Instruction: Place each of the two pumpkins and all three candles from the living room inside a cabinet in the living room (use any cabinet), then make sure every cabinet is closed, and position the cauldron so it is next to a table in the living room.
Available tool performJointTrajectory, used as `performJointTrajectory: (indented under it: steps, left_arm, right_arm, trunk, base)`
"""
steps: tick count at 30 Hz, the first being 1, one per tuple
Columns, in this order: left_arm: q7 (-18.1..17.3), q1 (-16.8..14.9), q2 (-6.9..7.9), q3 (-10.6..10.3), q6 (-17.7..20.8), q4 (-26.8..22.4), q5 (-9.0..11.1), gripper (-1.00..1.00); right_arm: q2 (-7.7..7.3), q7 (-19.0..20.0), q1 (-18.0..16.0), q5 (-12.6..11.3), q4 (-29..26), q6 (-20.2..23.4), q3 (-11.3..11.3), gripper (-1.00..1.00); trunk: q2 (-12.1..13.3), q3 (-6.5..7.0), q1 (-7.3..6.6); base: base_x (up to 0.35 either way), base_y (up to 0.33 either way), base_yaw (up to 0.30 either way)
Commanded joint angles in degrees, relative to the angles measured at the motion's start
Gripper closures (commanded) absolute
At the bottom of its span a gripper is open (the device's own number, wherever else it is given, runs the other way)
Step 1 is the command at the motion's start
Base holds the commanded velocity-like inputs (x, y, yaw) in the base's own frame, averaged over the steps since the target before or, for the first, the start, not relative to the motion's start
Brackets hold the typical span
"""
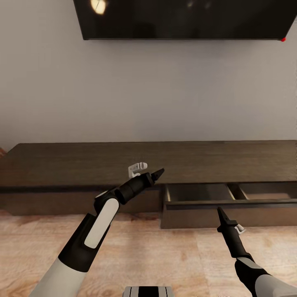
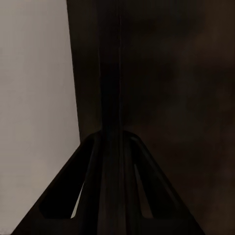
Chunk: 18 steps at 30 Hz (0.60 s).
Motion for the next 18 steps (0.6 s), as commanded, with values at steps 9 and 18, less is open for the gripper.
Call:
performJointTrajectory:
  steps: [9, 18]
  left_arm:
    - [0.01, -0.04, -0.02, 0.06, 0.27, -0.02, 0.24, -1.0]
    - [0.0, -0.05, -0.02, 0.07, 0.27, -0.02, 0.27, -1.0]
  right_arm:
    - [-0.03, 0.12, 0.01, -0.5, 1.73, 0.38, 1.54, 1.0]
    - [-0.03, 0.12, 0.01, -0.5, 1.73, 0.38, 1.56, 1.0]
  trunk:
    - [-0.01, -0.05, -0.01]
    - [-0.01, -0.05, -0.01]
  base:
    - [-0.09, 0.0, 0.0]
    - [-0.272, 0.0, 0.0]
